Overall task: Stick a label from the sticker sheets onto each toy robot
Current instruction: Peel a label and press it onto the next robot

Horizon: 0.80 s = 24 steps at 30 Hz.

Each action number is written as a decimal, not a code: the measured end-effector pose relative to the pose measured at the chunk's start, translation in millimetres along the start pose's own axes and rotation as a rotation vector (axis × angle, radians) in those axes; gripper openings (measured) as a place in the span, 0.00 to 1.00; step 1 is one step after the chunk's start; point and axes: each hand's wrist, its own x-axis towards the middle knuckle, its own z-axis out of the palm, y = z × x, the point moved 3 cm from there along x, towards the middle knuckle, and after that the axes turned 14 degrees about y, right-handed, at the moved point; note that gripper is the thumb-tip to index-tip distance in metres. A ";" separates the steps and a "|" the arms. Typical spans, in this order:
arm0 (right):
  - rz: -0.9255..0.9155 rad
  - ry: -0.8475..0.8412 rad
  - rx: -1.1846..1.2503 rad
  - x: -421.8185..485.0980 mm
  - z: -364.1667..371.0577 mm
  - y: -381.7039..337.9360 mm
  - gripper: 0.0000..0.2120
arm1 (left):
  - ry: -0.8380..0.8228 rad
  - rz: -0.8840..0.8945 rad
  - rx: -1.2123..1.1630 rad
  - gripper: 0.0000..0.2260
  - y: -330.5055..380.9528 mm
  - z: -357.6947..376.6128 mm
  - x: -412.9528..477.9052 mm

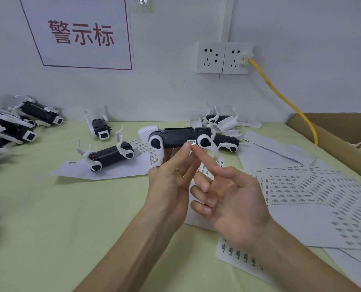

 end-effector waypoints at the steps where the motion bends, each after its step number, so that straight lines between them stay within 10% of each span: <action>1: -0.002 -0.002 0.000 -0.1 0.2 -0.1 0.23 | -0.003 0.003 0.005 0.11 -0.3 0.0 0.3; 24: 0.012 0.031 0.046 -2.8 2.6 -0.1 0.24 | 0.056 0.121 -0.057 0.11 4.2 4.6 -5.9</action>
